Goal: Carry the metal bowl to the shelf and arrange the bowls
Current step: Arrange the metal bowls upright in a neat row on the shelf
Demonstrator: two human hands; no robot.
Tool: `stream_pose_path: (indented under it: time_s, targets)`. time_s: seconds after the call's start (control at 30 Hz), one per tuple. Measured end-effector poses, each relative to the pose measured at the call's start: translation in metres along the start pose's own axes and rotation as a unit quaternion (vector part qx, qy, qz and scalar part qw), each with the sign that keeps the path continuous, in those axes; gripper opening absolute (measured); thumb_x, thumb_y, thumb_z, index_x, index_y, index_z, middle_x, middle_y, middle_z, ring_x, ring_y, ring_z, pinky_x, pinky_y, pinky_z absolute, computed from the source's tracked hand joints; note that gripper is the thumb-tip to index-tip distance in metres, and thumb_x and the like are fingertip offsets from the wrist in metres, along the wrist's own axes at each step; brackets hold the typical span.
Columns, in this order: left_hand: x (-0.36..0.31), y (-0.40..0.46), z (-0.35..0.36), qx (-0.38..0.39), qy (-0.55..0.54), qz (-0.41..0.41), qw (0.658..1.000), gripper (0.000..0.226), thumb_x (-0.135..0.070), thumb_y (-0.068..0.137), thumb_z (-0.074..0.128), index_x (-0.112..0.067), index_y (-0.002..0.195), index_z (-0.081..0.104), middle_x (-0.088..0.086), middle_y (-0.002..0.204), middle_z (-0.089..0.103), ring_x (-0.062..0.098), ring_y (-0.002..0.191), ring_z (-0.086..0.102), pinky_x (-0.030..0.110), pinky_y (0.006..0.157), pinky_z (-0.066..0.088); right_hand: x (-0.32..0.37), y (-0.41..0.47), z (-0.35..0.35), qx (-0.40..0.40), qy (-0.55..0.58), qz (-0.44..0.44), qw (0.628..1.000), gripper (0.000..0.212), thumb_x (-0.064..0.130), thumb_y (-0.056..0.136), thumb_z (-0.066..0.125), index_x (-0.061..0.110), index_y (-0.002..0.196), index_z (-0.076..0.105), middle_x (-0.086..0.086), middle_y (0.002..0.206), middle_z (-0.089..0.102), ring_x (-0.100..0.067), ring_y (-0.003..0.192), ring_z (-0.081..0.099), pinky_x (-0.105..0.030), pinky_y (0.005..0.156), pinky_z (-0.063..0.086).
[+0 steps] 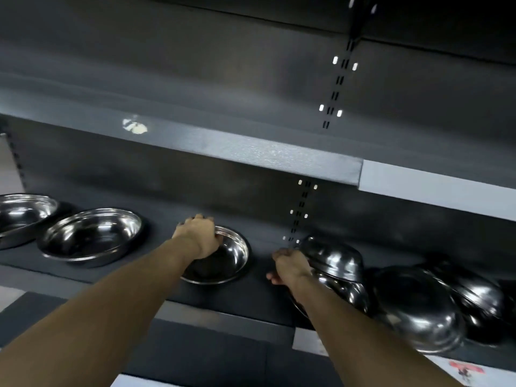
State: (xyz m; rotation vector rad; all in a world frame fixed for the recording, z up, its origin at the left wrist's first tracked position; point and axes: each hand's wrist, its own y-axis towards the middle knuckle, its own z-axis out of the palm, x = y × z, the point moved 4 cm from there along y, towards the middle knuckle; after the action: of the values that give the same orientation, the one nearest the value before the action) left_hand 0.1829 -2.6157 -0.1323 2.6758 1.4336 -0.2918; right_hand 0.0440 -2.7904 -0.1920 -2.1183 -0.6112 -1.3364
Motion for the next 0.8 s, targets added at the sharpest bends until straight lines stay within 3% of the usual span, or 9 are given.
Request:
stream_pose_path:
  time_s: [0.1,0.2,0.27,0.33,0.47,0.57,0.67,0.73,0.8]
  targets:
    - [-0.045,0.009,0.012,0.011,-0.001,0.053,0.999,0.055,-0.043,0.096,0.048,-0.012,0.141,0.046,0.012,0.145,0.044,0.032,0.135,0.043,0.043,0.111,0.038,-0.008,0.001,-0.04,-0.051,0.01,0.005,0.999,0.015,0.019,0.098,0.052,0.014,0.1,0.065,-0.004,0.079,0.069,-0.017,0.046,0.067,-0.025,0.043,0.052]
    - [-0.088,0.013,0.026,0.017,-0.003,0.106,0.994,0.054,-0.045,0.096,0.048,-0.011,0.138,0.049,0.013,0.142,0.047,0.032,0.133,0.045,0.043,0.11,0.039,-0.017,0.002,-0.084,-0.116,-0.028,-0.003,0.993,0.021,0.022,0.094,0.057,0.013,0.103,0.073,-0.012,0.102,0.075,-0.03,0.093,0.071,-0.033,0.084,0.057]
    - [-0.114,0.013,0.035,0.02,-0.01,0.133,0.991,0.054,-0.046,0.095,0.048,-0.011,0.137,0.049,0.013,0.142,0.047,0.032,0.133,0.046,0.042,0.109,0.04,-0.025,0.0,-0.112,-0.149,-0.017,0.008,0.989,0.027,0.026,0.093,0.057,0.012,0.11,0.072,-0.014,0.111,0.073,-0.034,0.106,0.068,-0.041,0.098,0.053]
    - [-0.135,0.013,0.043,0.025,-0.013,0.155,0.988,0.055,-0.047,0.096,0.048,-0.011,0.138,0.048,0.014,0.143,0.047,0.032,0.133,0.045,0.042,0.108,0.04,-0.034,-0.001,-0.136,-0.172,-0.001,0.015,0.985,0.027,0.027,0.092,0.057,0.011,0.11,0.071,-0.017,0.109,0.073,-0.037,0.104,0.068,-0.046,0.097,0.054]
    - [-0.167,0.014,0.055,0.035,-0.021,0.173,0.984,0.054,-0.049,0.096,0.046,-0.013,0.137,0.05,0.013,0.143,0.047,0.031,0.131,0.047,0.041,0.105,0.04,-0.05,0.002,-0.177,-0.219,0.017,0.018,0.975,0.026,0.025,0.092,0.058,0.012,0.111,0.069,-0.011,0.107,0.073,-0.033,0.104,0.067,-0.043,0.099,0.053]
    - [-0.181,0.017,0.061,0.04,-0.031,0.168,0.985,0.056,-0.051,0.097,0.044,-0.015,0.139,0.049,0.011,0.142,0.049,0.03,0.13,0.049,0.041,0.104,0.041,-0.061,0.011,-0.194,-0.209,0.044,0.033,0.976,0.027,0.024,0.091,0.06,0.012,0.113,0.067,-0.01,0.106,0.072,-0.03,0.099,0.069,-0.046,0.094,0.057]
    - [-0.19,0.023,0.065,0.043,-0.041,0.161,0.985,0.056,-0.052,0.098,0.041,-0.016,0.141,0.048,0.011,0.142,0.05,0.03,0.131,0.049,0.041,0.105,0.041,-0.068,0.02,-0.2,-0.173,0.093,0.056,0.979,0.026,0.023,0.093,0.062,0.012,0.116,0.063,-0.01,0.097,0.072,-0.022,0.071,0.071,-0.04,0.07,0.064]
    - [-0.195,0.028,0.068,0.046,-0.056,0.152,0.986,0.055,-0.053,0.099,0.039,-0.018,0.139,0.05,0.011,0.14,0.052,0.029,0.13,0.049,0.04,0.107,0.041,-0.068,0.025,-0.201,-0.148,0.098,0.057,0.983,0.028,0.023,0.095,0.06,0.011,0.12,0.06,-0.008,0.083,0.071,-0.016,0.052,0.064,-0.028,0.051,0.057]
    - [-0.2,0.032,0.071,0.051,-0.067,0.144,0.986,0.054,-0.054,0.099,0.036,-0.018,0.138,0.051,0.011,0.14,0.054,0.029,0.13,0.05,0.041,0.108,0.041,-0.067,0.029,-0.2,-0.125,0.095,0.055,0.986,0.032,0.024,0.096,0.059,0.011,0.126,0.056,-0.007,0.075,0.069,-0.013,0.045,0.06,-0.024,0.044,0.05]
